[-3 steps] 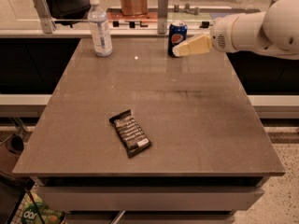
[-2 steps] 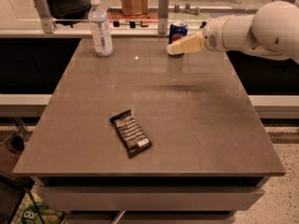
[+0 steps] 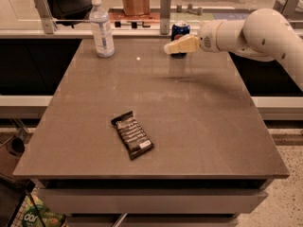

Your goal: Move pepsi can near rxbar chocolate

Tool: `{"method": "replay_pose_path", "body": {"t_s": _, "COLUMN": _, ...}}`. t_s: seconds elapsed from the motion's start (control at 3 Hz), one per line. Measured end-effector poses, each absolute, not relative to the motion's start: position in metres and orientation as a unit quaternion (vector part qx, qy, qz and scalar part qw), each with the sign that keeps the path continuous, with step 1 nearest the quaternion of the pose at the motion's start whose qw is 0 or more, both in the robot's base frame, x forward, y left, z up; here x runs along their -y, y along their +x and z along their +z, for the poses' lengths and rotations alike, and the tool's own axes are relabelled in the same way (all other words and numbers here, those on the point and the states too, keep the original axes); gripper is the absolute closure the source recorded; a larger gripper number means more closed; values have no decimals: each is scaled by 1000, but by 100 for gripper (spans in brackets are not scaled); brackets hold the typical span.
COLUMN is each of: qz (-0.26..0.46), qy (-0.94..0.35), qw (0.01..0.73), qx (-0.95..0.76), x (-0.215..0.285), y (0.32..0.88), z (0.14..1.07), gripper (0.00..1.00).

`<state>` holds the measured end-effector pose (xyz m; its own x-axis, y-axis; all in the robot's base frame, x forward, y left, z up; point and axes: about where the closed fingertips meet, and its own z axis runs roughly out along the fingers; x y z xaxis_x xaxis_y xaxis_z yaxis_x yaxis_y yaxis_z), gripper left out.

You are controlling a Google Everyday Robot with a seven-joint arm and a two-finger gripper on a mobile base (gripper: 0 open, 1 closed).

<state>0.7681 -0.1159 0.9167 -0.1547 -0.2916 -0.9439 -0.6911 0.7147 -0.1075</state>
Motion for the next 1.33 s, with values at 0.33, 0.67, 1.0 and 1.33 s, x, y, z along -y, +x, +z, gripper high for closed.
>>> {"method": "replay_pose_path", "body": {"t_s": 0.33, "qz": 190, "qy": -337, "qw": 561, "qx": -732, "x": 119, "y": 792, "z": 909, "gripper": 0}}
{"method": "replay_pose_path", "body": {"t_s": 0.67, "qz": 200, "qy": -339, "qw": 567, "qx": -724, "x": 122, "y": 813, "z": 908, "gripper": 0}}
{"method": "replay_pose_path", "body": {"t_s": 1.0, "qz": 214, "qy": -344, "qw": 571, "qx": -714, "x": 115, "y": 827, "z": 908, "gripper": 17}}
{"method": "replay_pose_path", "body": {"t_s": 1.33, "qz": 215, "qy": -344, "qw": 571, "qx": -714, "x": 113, "y": 827, "z": 908, "gripper": 39}}
